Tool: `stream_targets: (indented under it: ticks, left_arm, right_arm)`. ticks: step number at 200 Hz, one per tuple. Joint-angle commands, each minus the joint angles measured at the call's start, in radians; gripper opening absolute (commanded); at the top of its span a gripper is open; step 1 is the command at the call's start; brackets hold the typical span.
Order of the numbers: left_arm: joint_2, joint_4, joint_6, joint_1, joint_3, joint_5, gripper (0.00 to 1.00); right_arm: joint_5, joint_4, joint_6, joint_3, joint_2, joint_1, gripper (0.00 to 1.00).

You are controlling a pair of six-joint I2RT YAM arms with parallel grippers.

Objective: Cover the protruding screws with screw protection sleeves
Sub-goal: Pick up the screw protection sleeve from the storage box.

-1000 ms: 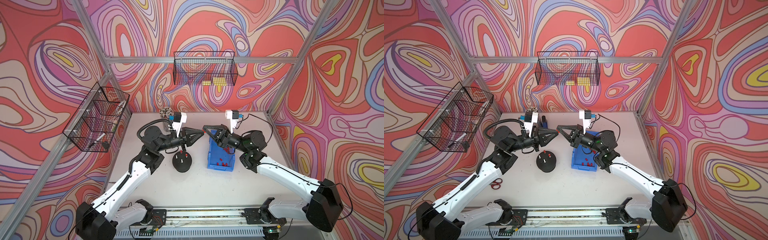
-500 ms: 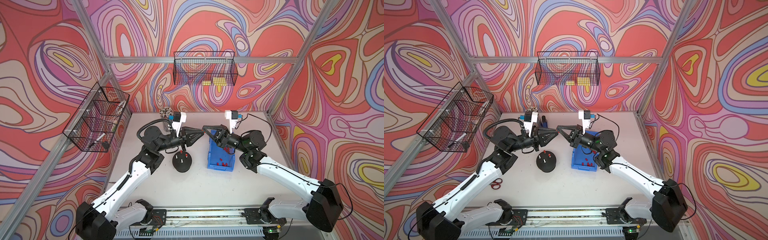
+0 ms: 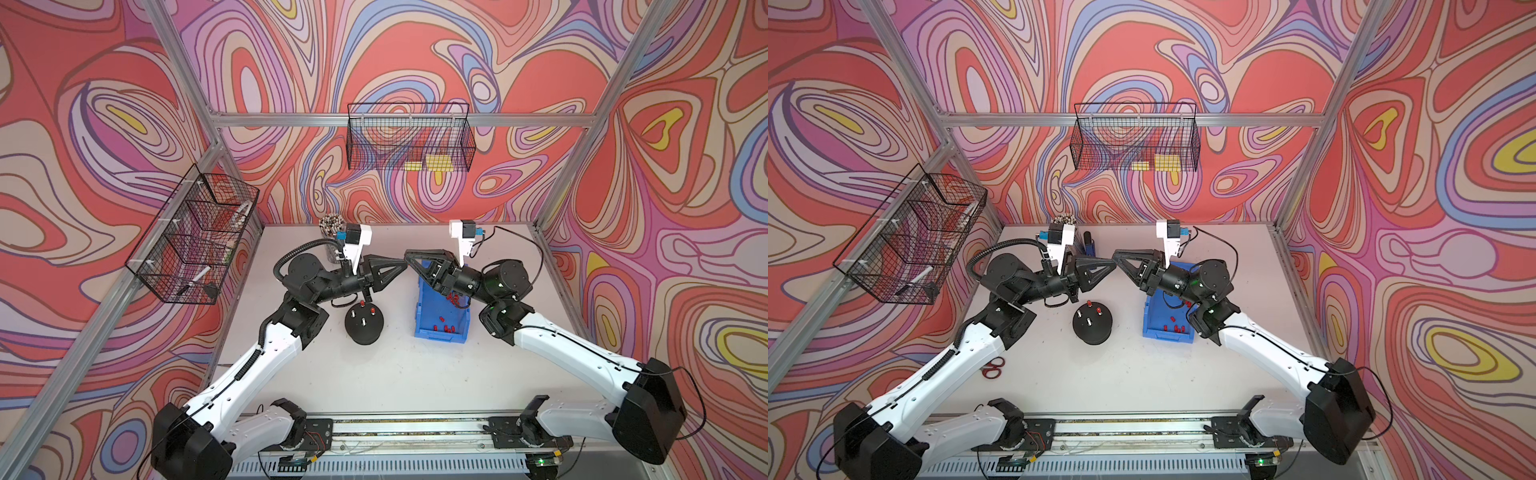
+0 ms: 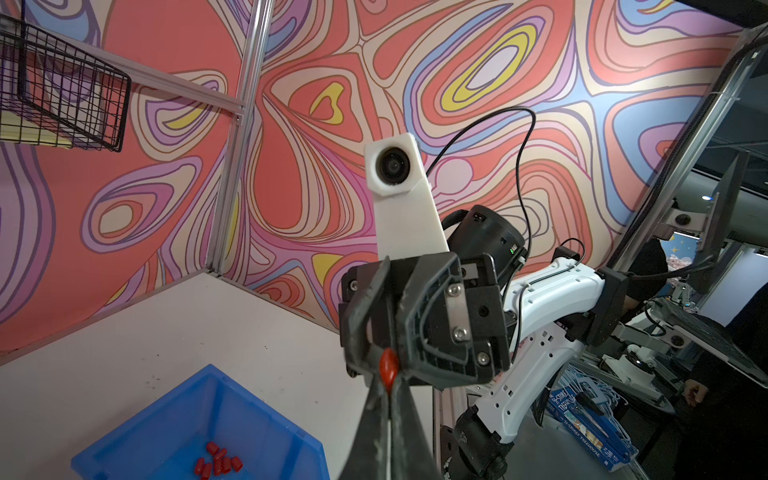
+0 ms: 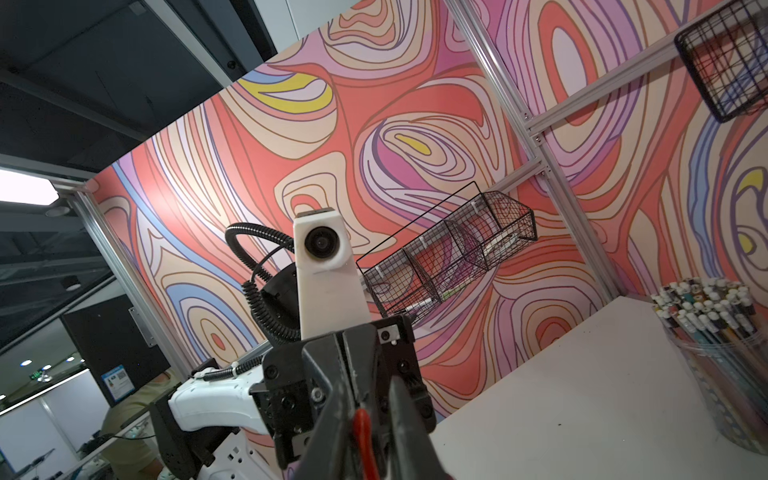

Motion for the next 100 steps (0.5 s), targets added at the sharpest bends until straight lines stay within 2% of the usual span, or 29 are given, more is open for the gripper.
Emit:
stream_targets:
  ticks: [1, 18, 33, 45, 69, 100]
  left_arm:
    - [-0.036, 0.002, 0.034, -0.003, -0.002, -0.008, 0.0]
    - [-0.071, -0.114, 0.12, -0.002, 0.006, -0.016, 0.0]
    - [-0.11, -0.285, 0.248, -0.003, 0.031, -0.04, 0.0]
    - [-0.139, -0.433, 0.374, -0.002, 0.064, -0.061, 0.0]
    - [-0.176, -0.754, 0.628, -0.002, 0.153, -0.119, 0.0]
    - [-0.14, -1.097, 0.843, -0.002, 0.298, -0.153, 0.0]
  right_arm:
    - [-0.012, -0.228, -0.138, 0.075, -0.064, 0.005, 0.38]
    - [-0.008, -0.483, -0.298, 0.159, -0.109, 0.005, 0.46]
    - [0.022, -0.749, -0.466, 0.252, -0.137, 0.007, 0.46]
    - [0.04, -0.947, -0.6, 0.334, -0.146, 0.007, 0.43]
    - [0.054, -1.223, -0.8, 0.461, -0.146, 0.008, 0.27]
    - [0.039, -1.401, -0.959, 0.548, -0.111, 0.043, 0.26]
